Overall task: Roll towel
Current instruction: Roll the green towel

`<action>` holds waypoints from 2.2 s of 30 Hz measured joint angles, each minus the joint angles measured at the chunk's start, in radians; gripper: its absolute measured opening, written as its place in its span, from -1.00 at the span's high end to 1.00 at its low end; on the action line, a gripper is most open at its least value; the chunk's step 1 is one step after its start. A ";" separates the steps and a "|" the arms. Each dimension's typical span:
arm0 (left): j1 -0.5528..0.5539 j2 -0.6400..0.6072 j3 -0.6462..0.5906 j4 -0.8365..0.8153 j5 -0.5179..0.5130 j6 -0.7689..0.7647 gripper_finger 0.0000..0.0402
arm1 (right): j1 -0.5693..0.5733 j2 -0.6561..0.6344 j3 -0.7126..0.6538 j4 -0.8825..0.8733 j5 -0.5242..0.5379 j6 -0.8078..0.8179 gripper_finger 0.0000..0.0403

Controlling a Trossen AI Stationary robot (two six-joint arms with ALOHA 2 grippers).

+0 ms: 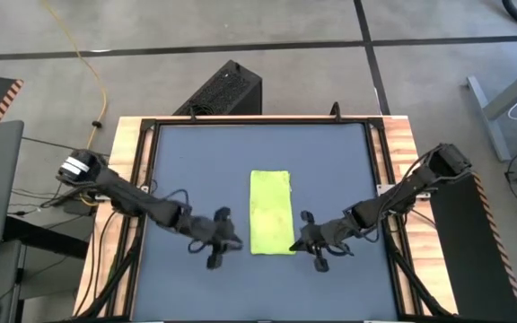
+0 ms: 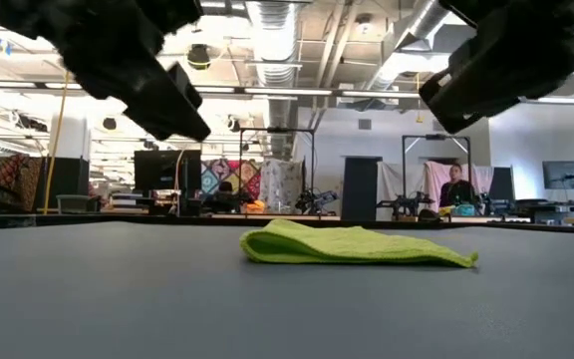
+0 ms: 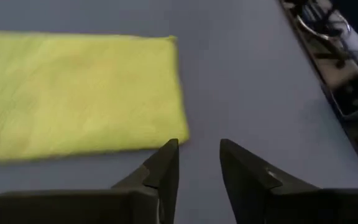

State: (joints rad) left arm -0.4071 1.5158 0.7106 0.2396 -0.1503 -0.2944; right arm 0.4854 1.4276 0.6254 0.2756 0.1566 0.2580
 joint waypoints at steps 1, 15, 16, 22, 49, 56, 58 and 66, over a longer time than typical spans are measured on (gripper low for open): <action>-0.015 0.028 0.013 0.033 -0.013 0.018 0.45 | 0.000 0.001 0.000 -0.015 0.000 -0.030 0.83; -0.034 0.262 0.124 0.069 -0.025 0.101 0.30 | 0.118 0.138 0.015 -0.009 0.119 -0.127 0.23; -0.030 0.262 0.124 0.073 -0.014 0.123 0.29 | 0.121 0.148 0.019 -0.003 0.130 -0.110 0.16; -0.019 0.254 0.125 0.122 -0.011 0.245 0.26 | 0.124 0.208 0.017 -0.007 0.134 -0.058 -0.11; 0.088 0.341 0.123 0.151 0.187 0.256 0.25 | -0.006 0.215 0.002 -0.039 0.097 -0.056 -0.05; 0.089 0.368 0.125 0.135 0.170 0.205 0.25 | 0.014 0.215 0.002 -0.035 0.096 -0.056 -0.05; 0.089 0.367 0.127 0.107 0.147 0.199 0.25 | 0.014 0.215 0.002 -0.036 0.096 -0.056 -0.05; 0.092 0.366 0.126 0.063 0.137 0.142 0.26 | 0.009 0.217 0.002 -0.010 0.080 -0.056 -0.05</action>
State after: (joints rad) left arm -0.3153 1.8820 0.8370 0.3021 -0.0134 -0.1529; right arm 0.4946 1.6444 0.6270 0.2656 0.2371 0.2020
